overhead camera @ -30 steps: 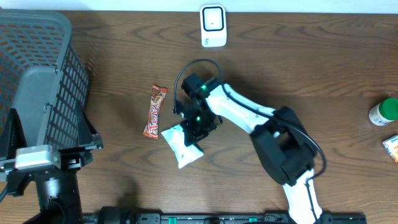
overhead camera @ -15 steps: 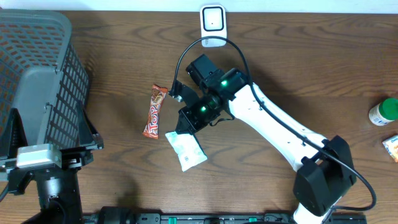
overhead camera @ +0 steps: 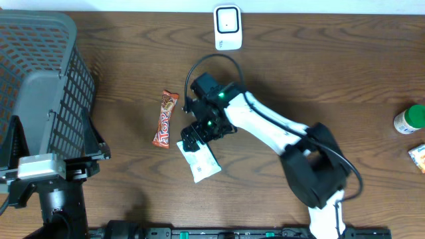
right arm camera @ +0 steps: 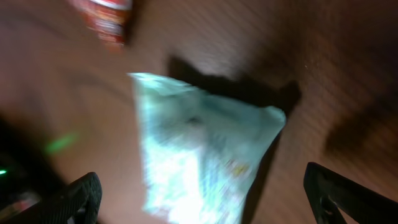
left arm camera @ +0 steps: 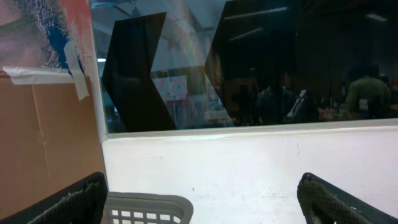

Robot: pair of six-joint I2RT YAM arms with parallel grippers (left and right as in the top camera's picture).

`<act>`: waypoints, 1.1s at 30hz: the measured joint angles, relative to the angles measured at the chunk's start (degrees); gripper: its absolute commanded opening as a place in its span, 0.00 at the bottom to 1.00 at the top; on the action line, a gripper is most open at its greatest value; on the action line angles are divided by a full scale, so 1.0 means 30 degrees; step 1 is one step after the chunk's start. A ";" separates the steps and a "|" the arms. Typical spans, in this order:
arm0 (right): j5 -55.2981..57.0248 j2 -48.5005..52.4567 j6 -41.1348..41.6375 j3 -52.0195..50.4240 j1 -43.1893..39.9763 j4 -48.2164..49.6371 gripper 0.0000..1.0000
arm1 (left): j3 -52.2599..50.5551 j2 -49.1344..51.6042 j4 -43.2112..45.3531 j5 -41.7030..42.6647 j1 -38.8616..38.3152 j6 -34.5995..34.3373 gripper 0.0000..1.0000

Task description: Scan the item barcode

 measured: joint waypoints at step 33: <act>-0.4109 0.2696 -0.0823 0.1173 -0.0233 -0.2987 0.61 | 0.0000 -0.0022 0.0022 0.0000 0.0000 0.0000 0.98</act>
